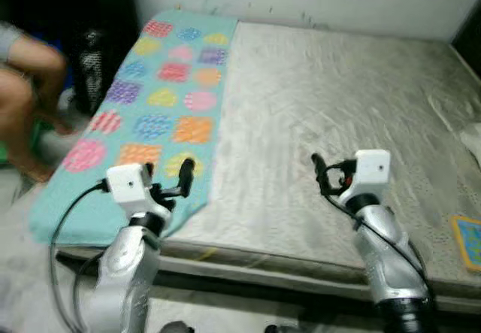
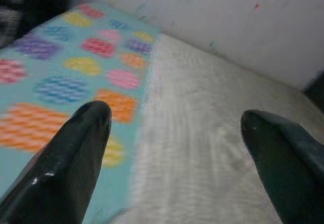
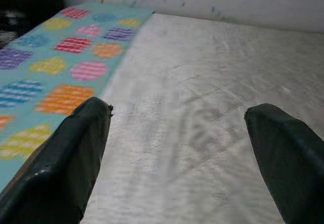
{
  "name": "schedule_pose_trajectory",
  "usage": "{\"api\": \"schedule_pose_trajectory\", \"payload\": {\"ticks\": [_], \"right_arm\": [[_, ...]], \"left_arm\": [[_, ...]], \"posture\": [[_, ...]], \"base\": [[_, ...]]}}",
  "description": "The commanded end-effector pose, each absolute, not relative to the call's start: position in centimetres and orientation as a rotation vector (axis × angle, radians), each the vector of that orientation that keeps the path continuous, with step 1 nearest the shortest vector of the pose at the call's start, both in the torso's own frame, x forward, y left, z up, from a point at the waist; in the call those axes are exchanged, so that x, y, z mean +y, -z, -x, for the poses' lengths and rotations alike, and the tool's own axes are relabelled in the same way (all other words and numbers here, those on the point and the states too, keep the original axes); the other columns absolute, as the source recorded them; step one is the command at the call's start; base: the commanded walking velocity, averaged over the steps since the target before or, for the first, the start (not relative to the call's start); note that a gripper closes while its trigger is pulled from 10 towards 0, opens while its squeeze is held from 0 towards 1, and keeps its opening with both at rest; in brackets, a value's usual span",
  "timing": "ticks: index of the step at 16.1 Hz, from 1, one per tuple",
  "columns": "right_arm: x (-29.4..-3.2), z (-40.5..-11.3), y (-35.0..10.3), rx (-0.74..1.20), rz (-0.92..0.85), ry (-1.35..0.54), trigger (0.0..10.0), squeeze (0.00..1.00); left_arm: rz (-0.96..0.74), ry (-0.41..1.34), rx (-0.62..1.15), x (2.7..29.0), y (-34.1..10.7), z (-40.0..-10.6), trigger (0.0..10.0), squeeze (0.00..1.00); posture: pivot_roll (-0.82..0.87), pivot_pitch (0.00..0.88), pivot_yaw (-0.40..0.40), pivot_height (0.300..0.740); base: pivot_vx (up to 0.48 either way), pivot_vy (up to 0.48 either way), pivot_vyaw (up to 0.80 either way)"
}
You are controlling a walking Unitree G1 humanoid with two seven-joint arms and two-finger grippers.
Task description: Clean up the room
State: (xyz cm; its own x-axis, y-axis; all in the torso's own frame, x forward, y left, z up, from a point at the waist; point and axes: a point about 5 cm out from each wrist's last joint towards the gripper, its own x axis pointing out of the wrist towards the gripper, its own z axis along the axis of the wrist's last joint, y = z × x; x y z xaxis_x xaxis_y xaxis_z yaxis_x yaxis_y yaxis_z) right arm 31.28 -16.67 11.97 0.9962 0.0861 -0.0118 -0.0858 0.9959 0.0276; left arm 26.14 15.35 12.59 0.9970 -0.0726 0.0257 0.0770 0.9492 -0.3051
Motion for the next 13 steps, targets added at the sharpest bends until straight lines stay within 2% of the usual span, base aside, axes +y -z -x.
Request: {"api": "schedule_pose_trajectory", "payload": {"ticks": [1,7,13], "right_arm": [[-16.59,-31.23,-11.99,0.015,-0.021,-0.098,10.0,0.00],[-16.59,-31.23,-11.99,0.015,-0.021,-0.098,10.0,0.00],[-16.12,-31.32,-11.73,0.028,0.016,-0.137,10.0,0.00]], "left_arm": [[0.309,0.070,-0.008,15.32,-12.55,-26.11,10.0,0.00],[0.309,0.070,-0.008,15.32,-12.55,-26.11,10.0,0.00],[0.313,0.053,-0.017,15.38,-12.66,-26.25,10.0,0.00]], "posture": [[0.05,0.148,-0.032,0.737],[0.05,0.148,-0.032,0.737],[0.04,0.153,-0.038,0.737]], "base": [[0.000,0.480,0.00],[0.000,0.480,0.00],[0.000,0.000,0.00]]}}
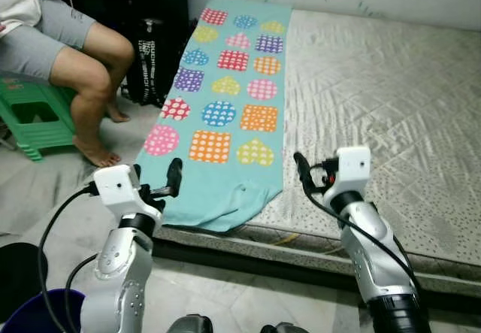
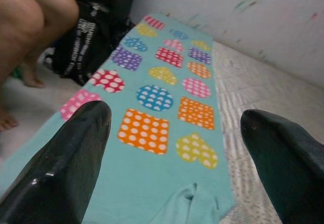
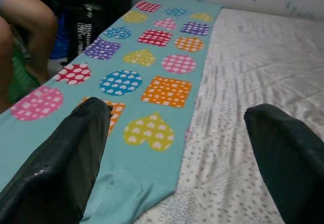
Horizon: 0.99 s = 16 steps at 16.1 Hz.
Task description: Clean up the room
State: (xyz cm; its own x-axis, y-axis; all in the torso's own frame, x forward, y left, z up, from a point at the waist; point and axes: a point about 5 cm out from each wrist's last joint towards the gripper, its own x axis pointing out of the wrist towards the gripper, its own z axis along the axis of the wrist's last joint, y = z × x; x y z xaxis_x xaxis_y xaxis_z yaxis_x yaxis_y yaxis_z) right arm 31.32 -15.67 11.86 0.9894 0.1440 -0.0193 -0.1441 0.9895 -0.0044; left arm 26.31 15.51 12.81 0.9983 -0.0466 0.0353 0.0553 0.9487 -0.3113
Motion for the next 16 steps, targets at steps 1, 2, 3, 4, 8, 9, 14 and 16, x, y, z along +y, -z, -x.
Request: {"api": "schedule_pose_trajectory", "payload": {"ticks": [1,2,3,4,8,9,14,16], "right_arm": [[-16.12,-31.32,-11.72,0.029,0.017,-0.137,10.0,0.00],[-16.11,-31.32,-11.71,0.028,0.020,-0.139,10.0,0.00],[-16.10,-31.32,-11.71,0.028,0.020,-0.139,10.0,0.00],[-16.08,-31.32,-11.73,0.027,0.022,-0.141,10.0,0.00],[-16.02,-31.31,-11.75,0.026,0.027,-0.150,10.0,0.00],[-16.03,-31.32,-11.75,0.026,0.028,-0.150,10.0,0.00],[-15.91,-31.42,-11.75,0.026,0.031,-0.154,10.0,0.00],[-15.91,-31.42,-11.75,0.026,0.031,-0.154,10.0,0.00]], "left_arm": [[0.311,0.054,-0.019,15.38,-12.68,-26.27,10.0,0.00],[0.315,0.060,-0.027,15.33,-12.77,-26.28,10.0,0.00],[0.315,0.061,-0.028,15.32,-12.77,-26.28,10.0,0.00],[0.315,0.067,-0.029,15.26,-12.80,-26.30,10.0,0.00],[0.323,0.099,-0.046,14.99,-13.02,-26.16,10.0,0.00],[0.324,0.103,-0.048,14.96,-13.04,-26.14,10.0,0.00],[0.322,0.113,-0.050,15.00,-13.05,-26.12,10.0,0.00],[0.322,0.113,-0.050,15.00,-13.05,-26.12,10.0,0.00]], "posture": [[0.04,0.152,-0.038,0.737],[0.04,0.152,-0.038,0.737],[0.04,0.152,-0.038,0.737],[0.04,0.151,-0.038,0.737],[0.04,0.152,-0.039,0.737],[0.04,0.151,-0.041,0.737],[0.04,0.152,-0.041,0.737],[0.04,0.152,-0.041,0.737]], "base": [[0.000,0.000,0.00],[0.000,0.000,0.00],[0.000,0.000,0.00],[0.000,0.000,0.00],[0.000,0.000,-0.54],[0.274,0.000,0.00],[0.295,0.000,0.00],[0.304,0.000,0.00]]}}
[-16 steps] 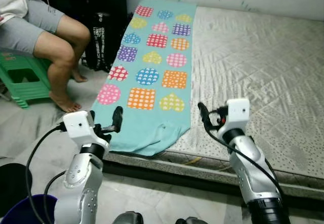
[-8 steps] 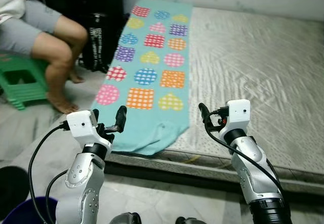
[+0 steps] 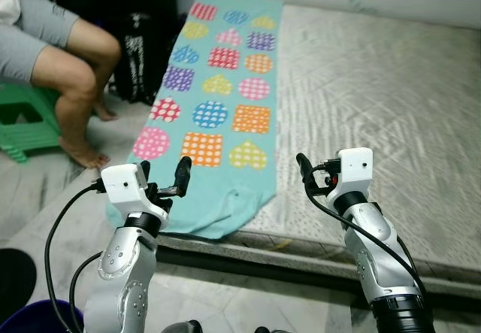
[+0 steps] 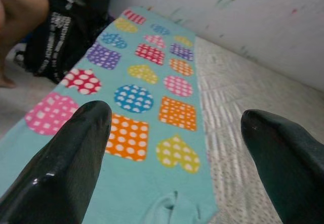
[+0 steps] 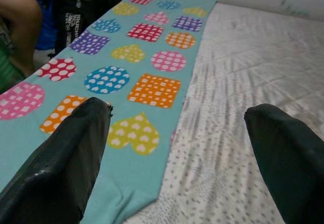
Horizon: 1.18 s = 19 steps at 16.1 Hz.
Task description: Clean up the room
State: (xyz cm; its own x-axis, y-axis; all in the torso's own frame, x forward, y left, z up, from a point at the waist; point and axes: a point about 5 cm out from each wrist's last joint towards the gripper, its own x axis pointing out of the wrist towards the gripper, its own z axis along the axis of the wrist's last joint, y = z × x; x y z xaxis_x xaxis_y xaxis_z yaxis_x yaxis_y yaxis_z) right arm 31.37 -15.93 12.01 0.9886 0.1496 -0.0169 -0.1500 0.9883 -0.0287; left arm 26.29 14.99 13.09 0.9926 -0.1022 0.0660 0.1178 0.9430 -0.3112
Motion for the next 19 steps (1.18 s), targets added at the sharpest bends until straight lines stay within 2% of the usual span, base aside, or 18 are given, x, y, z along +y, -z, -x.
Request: {"api": "schedule_pose_trajectory", "payload": {"ticks": [1,6,12,16,19], "right_arm": [[-15.91,-31.42,-11.75,0.026,0.031,-0.154,10.0,0.00],[-15.82,-31.49,-11.65,0.027,0.033,-0.154,10.0,0.00],[-15.98,-31.50,-11.38,0.036,0.039,-0.150,10.0,0.00],[-15.74,-31.67,-11.54,0.034,0.039,-0.151,10.0,0.00],[-15.84,-31.80,-11.53,0.038,0.050,-0.150,10.0,0.00]], "left_arm": [[0.322,0.113,-0.050,15.00,-13.05,-26.12,10.0,0.00],[0.310,0.114,-0.044,15.04,-12.98,-26.16,10.0,0.00],[0.320,0.050,-0.009,15.43,-12.43,-26.28,10.0,0.00],[0.327,0.072,-0.016,15.26,-12.63,-26.41,10.0,0.00],[0.334,0.069,-0.014,15.17,-12.64,-26.46,10.0,0.00]], "posture": [[0.04,0.152,-0.041,0.737],[0.05,0.148,-0.038,0.737],[0.05,0.155,-0.037,0.737],[0.04,0.161,-0.035,0.737],[0.04,0.165,-0.039,0.737]], "base": [[0.304,0.000,0.00],[0.292,0.000,0.00],[0.000,0.000,0.00],[0.000,0.392,-0.73],[0.000,0.480,0.00]]}}
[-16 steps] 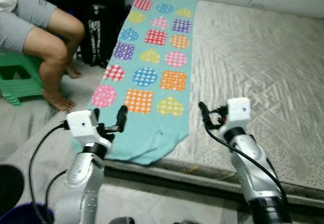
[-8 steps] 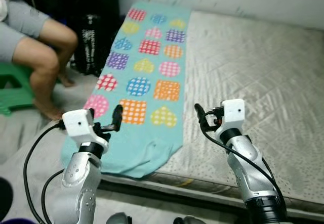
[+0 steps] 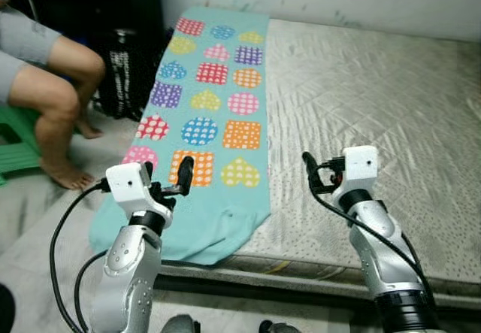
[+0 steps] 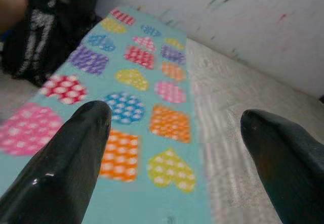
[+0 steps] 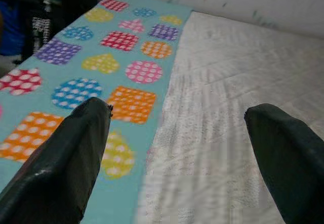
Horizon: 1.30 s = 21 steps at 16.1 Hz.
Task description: Clean up the room
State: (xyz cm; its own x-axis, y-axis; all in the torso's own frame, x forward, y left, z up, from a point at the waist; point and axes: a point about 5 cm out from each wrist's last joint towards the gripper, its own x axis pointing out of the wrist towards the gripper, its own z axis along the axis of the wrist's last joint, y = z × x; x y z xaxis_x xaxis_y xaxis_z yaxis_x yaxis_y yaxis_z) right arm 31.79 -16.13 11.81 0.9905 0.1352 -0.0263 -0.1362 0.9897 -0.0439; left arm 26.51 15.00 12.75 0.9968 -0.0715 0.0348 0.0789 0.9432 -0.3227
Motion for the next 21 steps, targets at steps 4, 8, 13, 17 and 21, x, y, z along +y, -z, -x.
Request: {"api": "schedule_pose_trajectory", "payload": {"ticks": [4,8,13,17,21], "right_arm": [[-15.9,-31.8,-11.3,0.054,0.062,-0.151,10.0,0.00],[-15.8,-31.7,-10.9,0.074,0.071,-0.154,10.0,0.00],[-15.7,-31.8,-10.8,0.083,0.071,-0.154,10.0,0.00],[-15.7,-32.1,-11.3,0.073,0.077,-0.157,10.0,0.00],[-15.5,-32.4,-11.6,0.067,0.078,-0.166,10.0,0.00]], "left_arm": [[0.338,0.067,-0.011,15.1,-12.6,-26.5,10.0,0.00],[0.339,0.060,-0.011,15.2,-12.6,-26.5,10.0,0.00],[0.331,0.060,-0.022,15.3,-12.8,-26.5,10.0,0.00],[0.309,0.036,-0.030,15.6,-13.1,-26.5,10.0,0.00],[0.287,0.041,-0.053,16.2,-13.7,-26.4,10.0,0.00]], "posture": [[0.04,0.167,-0.042,0.737],[0.04,0.167,-0.042,0.737],[0.03,0.188,-0.042,0.737],[0.03,0.198,-0.044,0.737],[0.03,0.227,-0.049,0.737]], "base": [[0.000,0.480,0.00],[0.000,0.468,-0.10],[0.000,0.058,-0.26],[0.000,0.000,-0.80],[0.000,0.000,-0.55]]}}
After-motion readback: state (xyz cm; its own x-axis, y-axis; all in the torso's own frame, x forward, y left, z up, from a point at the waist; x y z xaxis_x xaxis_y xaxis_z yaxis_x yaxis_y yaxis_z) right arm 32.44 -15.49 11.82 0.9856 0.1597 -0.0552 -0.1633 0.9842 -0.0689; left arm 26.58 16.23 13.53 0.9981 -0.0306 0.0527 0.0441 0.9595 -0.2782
